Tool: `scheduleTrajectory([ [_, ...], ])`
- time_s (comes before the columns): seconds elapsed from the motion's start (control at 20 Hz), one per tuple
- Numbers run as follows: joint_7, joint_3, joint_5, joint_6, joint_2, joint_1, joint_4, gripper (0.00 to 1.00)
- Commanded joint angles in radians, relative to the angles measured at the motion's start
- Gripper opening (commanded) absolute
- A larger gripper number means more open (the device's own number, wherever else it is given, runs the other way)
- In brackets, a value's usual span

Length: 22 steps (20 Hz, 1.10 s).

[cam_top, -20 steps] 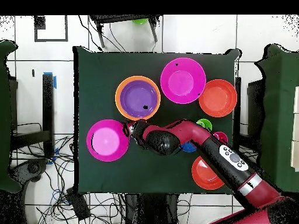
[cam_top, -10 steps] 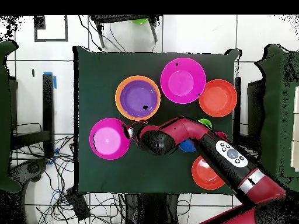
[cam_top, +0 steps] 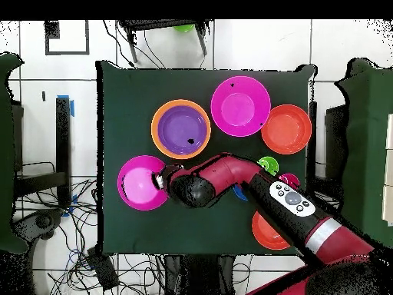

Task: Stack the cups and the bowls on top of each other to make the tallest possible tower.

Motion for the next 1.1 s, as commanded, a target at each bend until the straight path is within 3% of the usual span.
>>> scheduleTrajectory([
  [0.05,0.191,-0.102,0.093,0.030,-0.131,0.092,0.105,1.00],
  [0.3,0.198,-0.117,0.164,0.009,-0.194,0.119,0.155,1.00],
  [0.6,0.253,-0.182,0.207,-0.068,-0.265,0.196,0.219,1.00],
  [1.1,0.365,-0.406,0.187,-0.273,-0.241,0.426,0.211,1.00],
])
